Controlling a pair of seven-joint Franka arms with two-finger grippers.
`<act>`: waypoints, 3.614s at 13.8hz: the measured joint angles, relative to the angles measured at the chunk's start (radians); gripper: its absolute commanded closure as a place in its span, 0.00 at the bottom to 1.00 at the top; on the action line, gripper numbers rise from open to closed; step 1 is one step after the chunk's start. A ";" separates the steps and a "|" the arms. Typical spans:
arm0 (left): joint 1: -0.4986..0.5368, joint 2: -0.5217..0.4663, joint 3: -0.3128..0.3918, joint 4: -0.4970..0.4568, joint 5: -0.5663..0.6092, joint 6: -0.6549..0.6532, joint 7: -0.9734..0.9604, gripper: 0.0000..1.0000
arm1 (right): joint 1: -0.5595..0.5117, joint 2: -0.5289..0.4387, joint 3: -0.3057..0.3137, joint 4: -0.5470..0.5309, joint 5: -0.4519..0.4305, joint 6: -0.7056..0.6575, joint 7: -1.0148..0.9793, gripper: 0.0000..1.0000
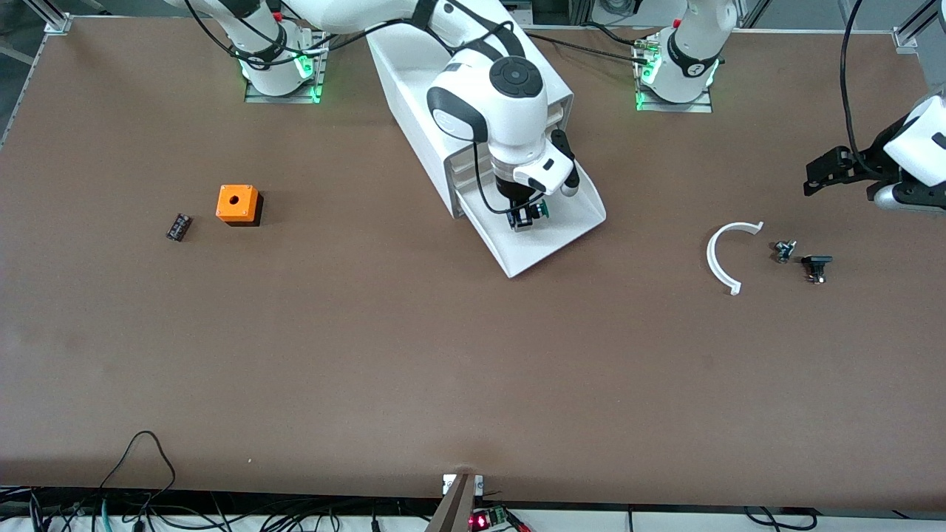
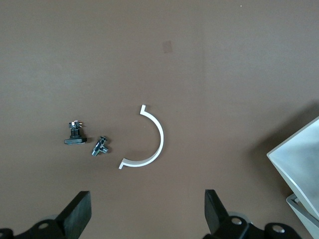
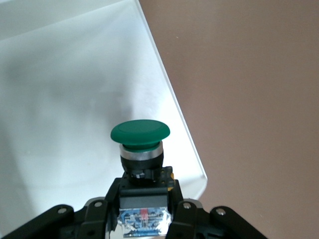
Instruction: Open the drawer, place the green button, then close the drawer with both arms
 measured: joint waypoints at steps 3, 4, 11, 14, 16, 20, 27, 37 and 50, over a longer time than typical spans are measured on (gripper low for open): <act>-0.004 0.013 -0.001 -0.001 0.000 0.002 0.000 0.00 | 0.026 0.058 0.000 0.001 -0.024 0.017 0.000 0.74; -0.004 0.021 -0.001 -0.001 0.000 0.004 0.000 0.00 | 0.031 0.067 0.000 0.001 -0.031 0.017 0.000 0.74; -0.008 0.055 -0.009 -0.038 0.000 0.061 0.000 0.00 | 0.075 0.109 -0.002 0.004 -0.098 0.015 0.108 0.00; -0.011 0.096 -0.011 -0.051 0.000 0.068 0.000 0.00 | 0.076 0.103 -0.002 0.022 -0.107 0.016 0.199 0.00; -0.026 0.123 -0.014 -0.053 -0.015 0.077 -0.005 0.00 | 0.076 0.066 -0.019 0.043 -0.110 0.015 0.282 0.00; -0.109 0.187 -0.038 -0.167 -0.086 0.332 -0.202 0.00 | 0.054 -0.097 -0.104 0.059 -0.111 -0.015 0.368 0.00; -0.261 0.329 -0.123 -0.371 -0.091 0.725 -0.621 0.00 | -0.129 -0.253 -0.149 0.020 -0.065 -0.163 0.452 0.00; -0.381 0.358 -0.257 -0.495 -0.123 0.835 -0.933 0.00 | -0.333 -0.280 -0.239 -0.122 0.069 -0.380 1.323 0.00; -0.383 0.325 -0.429 -0.507 -0.124 0.691 -0.944 0.00 | -0.757 -0.596 -0.272 -0.246 0.182 -0.550 0.801 0.00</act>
